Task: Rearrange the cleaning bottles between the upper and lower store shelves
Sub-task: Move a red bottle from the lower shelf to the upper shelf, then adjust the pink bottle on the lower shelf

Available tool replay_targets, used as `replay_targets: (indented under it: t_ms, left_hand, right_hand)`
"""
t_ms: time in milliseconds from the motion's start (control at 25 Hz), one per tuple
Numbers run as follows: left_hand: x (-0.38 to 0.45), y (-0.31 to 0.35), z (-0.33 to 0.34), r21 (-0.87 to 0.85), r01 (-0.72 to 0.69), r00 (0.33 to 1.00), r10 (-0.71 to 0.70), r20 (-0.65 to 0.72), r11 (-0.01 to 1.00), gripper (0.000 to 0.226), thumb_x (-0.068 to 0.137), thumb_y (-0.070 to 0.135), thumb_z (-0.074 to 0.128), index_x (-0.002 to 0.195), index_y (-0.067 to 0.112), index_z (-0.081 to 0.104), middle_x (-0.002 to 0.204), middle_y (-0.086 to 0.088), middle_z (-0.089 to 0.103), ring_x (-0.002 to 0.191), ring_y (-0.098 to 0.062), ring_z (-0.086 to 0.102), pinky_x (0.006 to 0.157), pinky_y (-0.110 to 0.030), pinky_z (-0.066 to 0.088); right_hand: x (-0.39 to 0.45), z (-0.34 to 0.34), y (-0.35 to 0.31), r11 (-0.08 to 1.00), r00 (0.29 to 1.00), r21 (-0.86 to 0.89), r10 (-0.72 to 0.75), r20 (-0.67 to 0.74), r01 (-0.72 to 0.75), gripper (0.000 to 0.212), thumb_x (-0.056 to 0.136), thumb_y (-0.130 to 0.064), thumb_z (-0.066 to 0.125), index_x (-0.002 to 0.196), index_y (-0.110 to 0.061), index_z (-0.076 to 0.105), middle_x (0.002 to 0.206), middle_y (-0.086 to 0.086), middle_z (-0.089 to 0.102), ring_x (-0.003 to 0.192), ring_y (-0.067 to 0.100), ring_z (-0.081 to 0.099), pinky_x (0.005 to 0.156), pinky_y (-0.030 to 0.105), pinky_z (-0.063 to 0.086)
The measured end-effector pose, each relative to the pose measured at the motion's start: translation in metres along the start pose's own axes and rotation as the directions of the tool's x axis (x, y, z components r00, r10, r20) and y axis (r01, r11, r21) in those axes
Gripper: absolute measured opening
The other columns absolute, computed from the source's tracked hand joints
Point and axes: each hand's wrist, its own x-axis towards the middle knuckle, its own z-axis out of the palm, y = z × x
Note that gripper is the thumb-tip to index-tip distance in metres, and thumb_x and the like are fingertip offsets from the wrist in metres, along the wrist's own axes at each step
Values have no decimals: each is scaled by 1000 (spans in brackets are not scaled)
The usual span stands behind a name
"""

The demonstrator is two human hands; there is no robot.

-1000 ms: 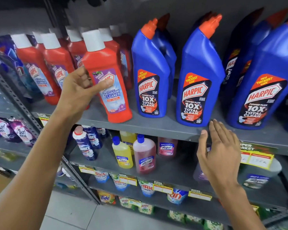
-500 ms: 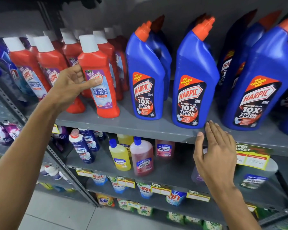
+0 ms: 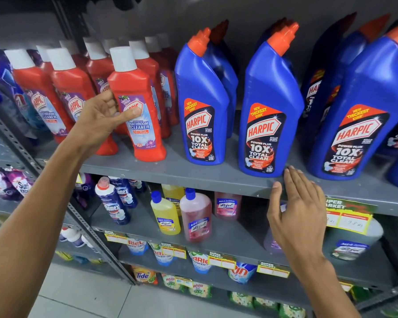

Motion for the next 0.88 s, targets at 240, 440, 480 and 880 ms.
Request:
replay_targets:
  t_ms: [240, 440, 480, 880]
  left_hand:
    - [-10, 9, 5, 41, 51, 998, -49, -35, 998, 64, 89, 19, 82, 149, 9, 60, 138, 0, 77, 134, -24, 69, 113, -38, 57]
    - [-127, -4, 43, 223, 67, 775, 90, -625, 973, 31, 87, 47, 89, 104, 36, 65, 95, 13, 75, 85, -3, 69, 80, -24, 58]
    - [-160, -19, 73, 177, 108, 735, 41, -676, 978, 31, 88, 48, 87, 90, 34, 60, 83, 6, 71, 75, -8, 64, 81, -31, 57]
    - [-192, -142, 227, 188, 485, 861, -429, -273, 854, 95, 63, 21, 106, 142, 8, 53, 138, -10, 54, 108, -16, 55, 89, -8, 49]
  right_hand:
    - [0, 0, 1, 1000, 1000, 2, -1, 0, 1, 51, 111, -31, 45, 143, 3, 64, 150, 18, 66, 145, 32, 59, 124, 48, 41]
    - [-1, 0, 1, 1000, 1000, 1, 1, -8, -1, 48, 111, -29, 47, 143, 3, 64, 150, 18, 66, 144, 33, 60, 123, 48, 42]
    - [-1, 1, 1, 1000, 1000, -3, 2, -9, -2, 48, 111, -28, 47, 143, 3, 64, 150, 18, 66, 144, 33, 60, 123, 48, 42]
    - [0, 1, 5, 999, 1000, -28, -19, 11, 19, 47, 113, -29, 47, 145, 1, 63, 152, 16, 65, 146, 31, 58, 125, 45, 40]
